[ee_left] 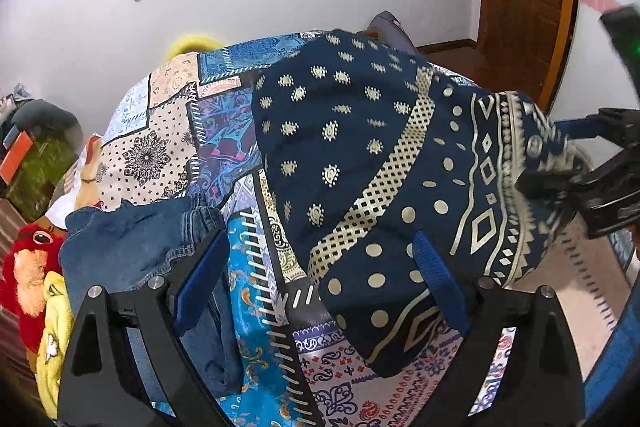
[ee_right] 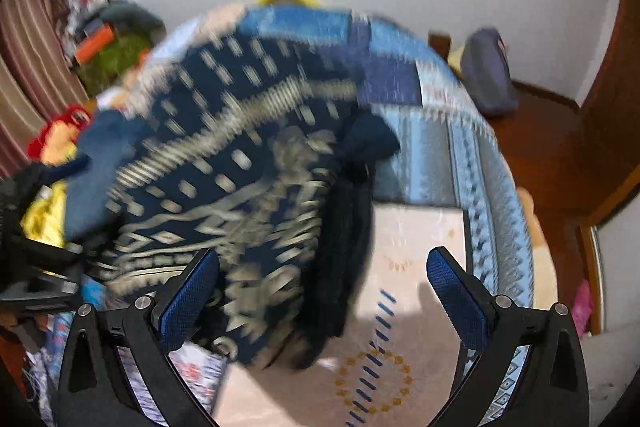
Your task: Fold large clothes
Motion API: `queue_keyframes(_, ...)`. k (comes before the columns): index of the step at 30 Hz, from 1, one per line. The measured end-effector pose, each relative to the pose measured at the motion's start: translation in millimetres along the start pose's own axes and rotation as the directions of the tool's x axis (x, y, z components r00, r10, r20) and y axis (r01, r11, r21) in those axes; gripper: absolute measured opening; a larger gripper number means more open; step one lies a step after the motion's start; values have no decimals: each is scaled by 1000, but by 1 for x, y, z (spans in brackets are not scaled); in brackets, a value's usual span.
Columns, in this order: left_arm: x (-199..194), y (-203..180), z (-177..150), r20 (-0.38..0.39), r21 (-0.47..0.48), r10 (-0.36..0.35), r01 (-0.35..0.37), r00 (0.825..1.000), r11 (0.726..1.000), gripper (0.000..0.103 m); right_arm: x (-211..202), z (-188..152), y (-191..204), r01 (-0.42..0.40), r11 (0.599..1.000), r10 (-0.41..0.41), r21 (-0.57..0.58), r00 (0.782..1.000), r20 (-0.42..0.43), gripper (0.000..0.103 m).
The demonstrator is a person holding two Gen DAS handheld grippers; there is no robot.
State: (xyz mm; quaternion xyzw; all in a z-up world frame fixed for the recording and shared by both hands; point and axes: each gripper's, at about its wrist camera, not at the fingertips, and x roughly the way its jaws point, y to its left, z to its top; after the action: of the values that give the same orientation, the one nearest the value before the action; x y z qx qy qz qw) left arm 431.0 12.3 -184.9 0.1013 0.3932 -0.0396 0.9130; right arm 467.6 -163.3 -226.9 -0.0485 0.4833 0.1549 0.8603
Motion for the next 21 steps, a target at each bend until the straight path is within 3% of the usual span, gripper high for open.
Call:
queue_keyframes(2, -2, 1, -2, 1, 2, -17, 17, 1000, 1000, 94, 11, -12, -2, 57, 998, -57, -16, 998, -28, 103)
queue_keyframes(10, -16, 28, 12, 16, -38, -26, 27, 1000, 999, 93, -20, -19, -2, 54, 995, -50, -81, 997, 58, 103)
queue_keyframes(13, -13, 43, 25, 21, -100, -67, 69, 998, 993, 93, -27, -5, -7, -30, 998, 34, -57, 996, 81, 103)
queue_keyframes(17, 13, 57, 40, -43, -192, -161, 150, 986, 970, 93, -10, 21, -17, -178, 984, 177, 13, 984, 19, 103)
queue_keyframes(19, 31, 61, 43, -85, -236, -198, 174, 976, 956, 93, 11, 33, -25, -225, 972, 228, 70, 973, -33, 103)
queue_keyframes(21, 53, 64, 45, -117, -283, -271, 229, 956, 931, 93, 31, 38, -30, -237, 964, 247, 119, 966, -76, 103)
